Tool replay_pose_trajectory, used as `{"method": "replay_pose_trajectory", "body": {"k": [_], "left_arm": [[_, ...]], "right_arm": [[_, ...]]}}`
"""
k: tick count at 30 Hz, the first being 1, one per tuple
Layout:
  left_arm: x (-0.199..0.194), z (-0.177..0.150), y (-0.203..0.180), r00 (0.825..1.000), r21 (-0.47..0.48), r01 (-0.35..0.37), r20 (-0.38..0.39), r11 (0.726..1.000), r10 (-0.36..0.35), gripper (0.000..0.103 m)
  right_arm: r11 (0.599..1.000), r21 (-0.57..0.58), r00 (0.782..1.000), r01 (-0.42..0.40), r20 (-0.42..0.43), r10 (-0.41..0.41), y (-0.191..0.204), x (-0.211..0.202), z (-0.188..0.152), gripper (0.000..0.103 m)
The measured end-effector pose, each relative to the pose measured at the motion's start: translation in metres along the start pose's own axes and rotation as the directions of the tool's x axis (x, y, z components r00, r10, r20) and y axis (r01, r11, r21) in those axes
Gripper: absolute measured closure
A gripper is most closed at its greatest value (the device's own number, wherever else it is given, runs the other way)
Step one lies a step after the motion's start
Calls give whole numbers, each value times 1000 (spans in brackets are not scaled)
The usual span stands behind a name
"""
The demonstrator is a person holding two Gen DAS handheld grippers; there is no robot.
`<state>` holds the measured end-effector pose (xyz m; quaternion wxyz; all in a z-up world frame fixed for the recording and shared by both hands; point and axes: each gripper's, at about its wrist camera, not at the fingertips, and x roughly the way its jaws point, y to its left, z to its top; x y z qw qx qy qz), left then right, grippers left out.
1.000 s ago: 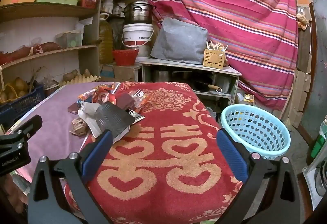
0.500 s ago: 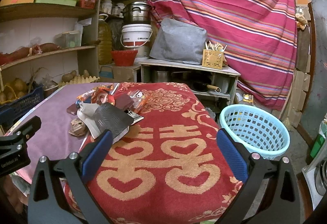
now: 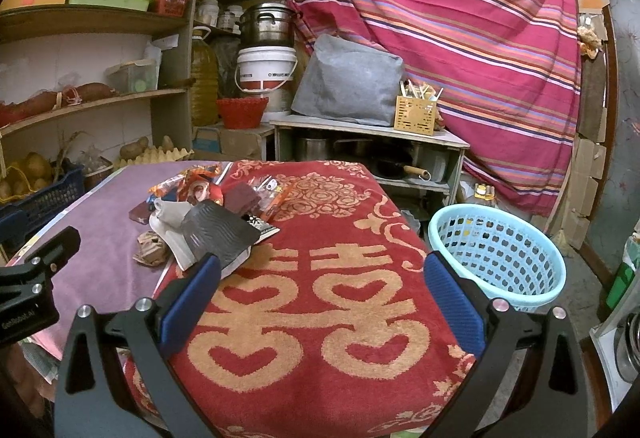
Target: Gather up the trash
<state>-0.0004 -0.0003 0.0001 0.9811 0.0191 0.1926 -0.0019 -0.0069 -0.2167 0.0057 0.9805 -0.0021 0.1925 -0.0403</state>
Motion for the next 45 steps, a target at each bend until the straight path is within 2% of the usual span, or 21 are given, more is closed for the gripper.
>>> {"method": "replay_pose_trajectory", "body": {"k": [45], "left_arm": [[0, 0, 0, 1000, 0, 0, -3, 1000, 0, 5]], "right_arm": [[1000, -3, 1000, 6, 2, -6, -1, -1, 2, 4]]}}
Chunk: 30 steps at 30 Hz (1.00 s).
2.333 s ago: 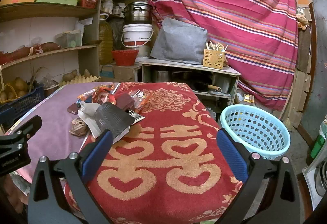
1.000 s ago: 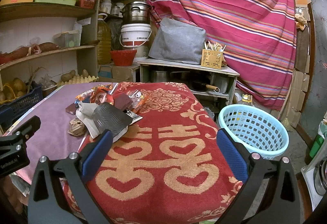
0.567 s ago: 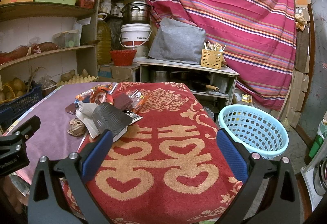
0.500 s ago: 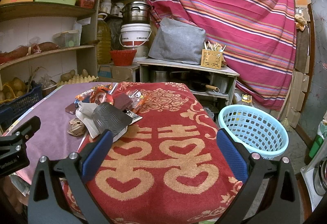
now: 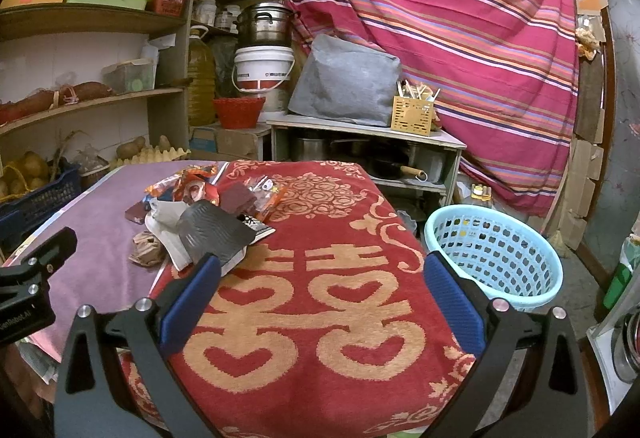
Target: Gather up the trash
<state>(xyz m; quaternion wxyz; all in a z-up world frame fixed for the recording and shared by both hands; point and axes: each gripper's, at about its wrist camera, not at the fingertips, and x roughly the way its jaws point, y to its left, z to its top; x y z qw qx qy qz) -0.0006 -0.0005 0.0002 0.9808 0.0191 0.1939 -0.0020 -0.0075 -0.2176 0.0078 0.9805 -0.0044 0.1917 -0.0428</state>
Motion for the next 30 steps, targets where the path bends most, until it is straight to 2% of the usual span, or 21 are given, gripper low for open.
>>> {"method": "replay_pose_trajectory", "body": {"k": [4, 10, 12, 17, 21, 25, 30], "left_arm": [[0, 0, 0, 1000, 2, 4, -3, 1000, -4, 5], [8, -7, -22, 1000, 6, 11, -21, 1000, -11, 5], [8, -5, -12, 999, 3, 19, -34, 1000, -19, 5], [19, -15, -23, 995, 8, 59, -81, 998, -58, 5], [29, -24, -35, 987, 12, 102, -124, 995, -100, 5], [38, -34, -45, 984, 35, 97, -153, 995, -90, 5], [49, -44, -53, 979, 59, 96, -187, 994, -84, 5]], "right_arm": [[1000, 6, 1000, 15, -2, -15, -20, 3, 1, 4], [999, 21, 999, 43, -13, -43, -47, 10, 1, 4], [999, 22, 999, 49, -14, -49, -44, 9, 0, 4], [998, 4, 997, 66, -48, -66, -45, 17, -4, 4], [997, 4, 996, 83, -39, -83, -51, 18, -7, 4], [995, 35, 995, 91, -39, -89, -61, 22, -10, 4], [994, 53, 990, 100, -103, -94, -66, 29, -14, 4]]}}
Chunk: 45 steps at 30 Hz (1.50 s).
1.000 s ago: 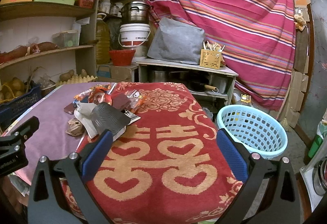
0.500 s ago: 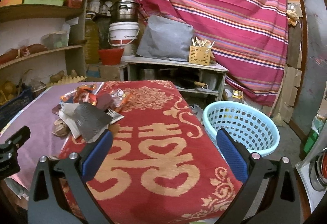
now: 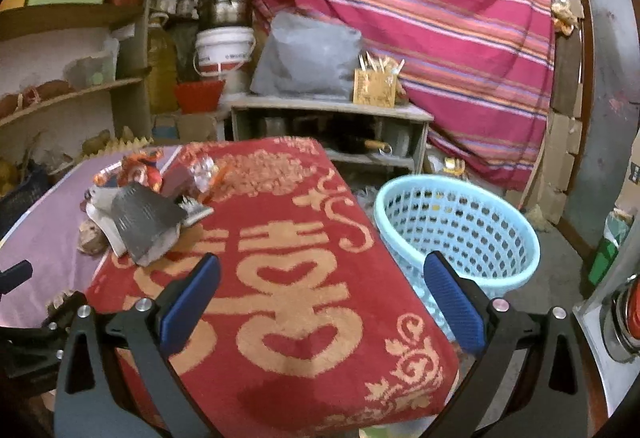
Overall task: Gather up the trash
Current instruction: 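Reach the left tool to the crumpled brown paper and close on it, then lift the brown paper with the left tool while the right tool grasps the dark grey cup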
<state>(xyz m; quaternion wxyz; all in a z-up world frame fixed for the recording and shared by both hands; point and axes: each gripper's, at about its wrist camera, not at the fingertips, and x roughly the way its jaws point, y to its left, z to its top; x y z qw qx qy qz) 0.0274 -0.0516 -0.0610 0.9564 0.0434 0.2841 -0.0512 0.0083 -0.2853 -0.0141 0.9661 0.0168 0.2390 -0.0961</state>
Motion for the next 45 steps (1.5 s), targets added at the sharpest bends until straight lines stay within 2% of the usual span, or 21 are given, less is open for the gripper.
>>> {"method": "replay_pose_trajectory", "body": {"k": [3, 9, 17, 21, 38, 45], "left_arm": [[4, -2, -3, 1000, 7, 12, -17, 1000, -12, 5], [11, -6, -6, 999, 26, 15, -34, 1000, -14, 6], [16, -8, -10, 996, 42, 50, -73, 998, -46, 33], [21, -8, -11, 994, 45, 55, -96, 997, -50, 42], [21, -10, -9, 990, 43, 94, -106, 995, -89, 53], [18, -4, 1, 991, 20, 93, -102, 995, -90, 54]], "right_arm": [[999, 27, 1000, -23, -5, 23, -3, -1, 1, 4], [1000, -16, 1000, -23, 13, 24, 5, -5, 1, 4], [999, -31, 1000, -13, 10, 14, 11, -3, 0, 4], [1000, -29, 1000, -11, 12, 11, 13, -2, -1, 4], [999, -45, 1000, -16, 1, 16, 21, 1, -3, 4], [998, -55, 1000, -27, -12, 27, 25, 5, -4, 4]]}}
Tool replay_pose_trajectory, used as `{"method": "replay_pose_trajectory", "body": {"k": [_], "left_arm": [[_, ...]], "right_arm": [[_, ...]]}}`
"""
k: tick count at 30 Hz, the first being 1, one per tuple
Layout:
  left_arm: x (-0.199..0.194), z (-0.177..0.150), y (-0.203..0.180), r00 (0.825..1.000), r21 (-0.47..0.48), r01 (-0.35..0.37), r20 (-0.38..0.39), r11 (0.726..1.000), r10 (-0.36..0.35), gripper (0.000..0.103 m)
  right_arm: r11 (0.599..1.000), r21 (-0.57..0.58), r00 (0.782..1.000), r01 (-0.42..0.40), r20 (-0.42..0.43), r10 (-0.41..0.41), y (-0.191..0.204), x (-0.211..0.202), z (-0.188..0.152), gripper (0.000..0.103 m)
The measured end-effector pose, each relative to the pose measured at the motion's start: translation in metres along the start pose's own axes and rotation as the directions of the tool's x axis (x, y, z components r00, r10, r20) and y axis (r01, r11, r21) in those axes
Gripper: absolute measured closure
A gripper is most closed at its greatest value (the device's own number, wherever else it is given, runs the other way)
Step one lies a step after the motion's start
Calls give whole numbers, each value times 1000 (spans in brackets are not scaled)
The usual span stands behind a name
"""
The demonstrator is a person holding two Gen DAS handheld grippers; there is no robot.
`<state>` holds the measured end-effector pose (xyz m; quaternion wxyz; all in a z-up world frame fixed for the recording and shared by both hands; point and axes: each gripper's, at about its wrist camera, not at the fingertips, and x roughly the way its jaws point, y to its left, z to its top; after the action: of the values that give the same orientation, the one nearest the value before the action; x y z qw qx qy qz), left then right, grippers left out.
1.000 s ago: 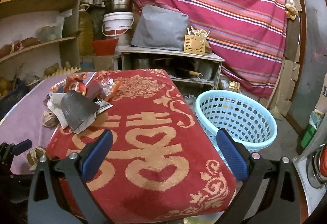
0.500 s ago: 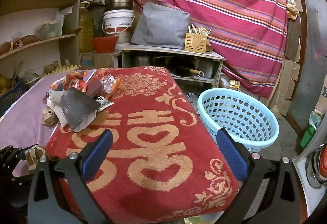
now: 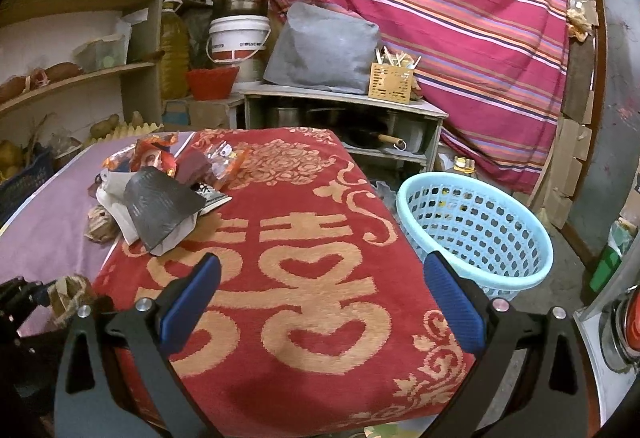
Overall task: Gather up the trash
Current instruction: 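Lift the brown paper with the left tool while the right tool grasps the dark grey cup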
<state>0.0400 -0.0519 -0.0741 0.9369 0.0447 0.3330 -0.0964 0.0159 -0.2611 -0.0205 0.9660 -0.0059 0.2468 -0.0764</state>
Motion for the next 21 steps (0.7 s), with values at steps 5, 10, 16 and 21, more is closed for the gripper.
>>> {"method": "replay_pose_trajectory", "body": {"k": [5, 10, 16, 21], "left_arm": [[-10, 20, 16, 999, -6, -11, 42, 1000, 12, 55], [-16, 50, 42, 997, -28, -37, 73, 999, 39, 55], [-20, 89, 71, 988, -24, -80, 127, 996, 83, 55], [-11, 103, 92, 987, -50, -82, 134, 995, 88, 55]], "right_arm": [[998, 5, 998, -55, -14, 55, 8, 8, 4, 4], [992, -22, 992, -121, -36, 120, 32, 19, 13, 4], [979, -93, 980, -184, -91, 175, 66, 38, 27, 4], [965, -118, 965, -233, -152, 214, 91, 62, 35, 4]]}}
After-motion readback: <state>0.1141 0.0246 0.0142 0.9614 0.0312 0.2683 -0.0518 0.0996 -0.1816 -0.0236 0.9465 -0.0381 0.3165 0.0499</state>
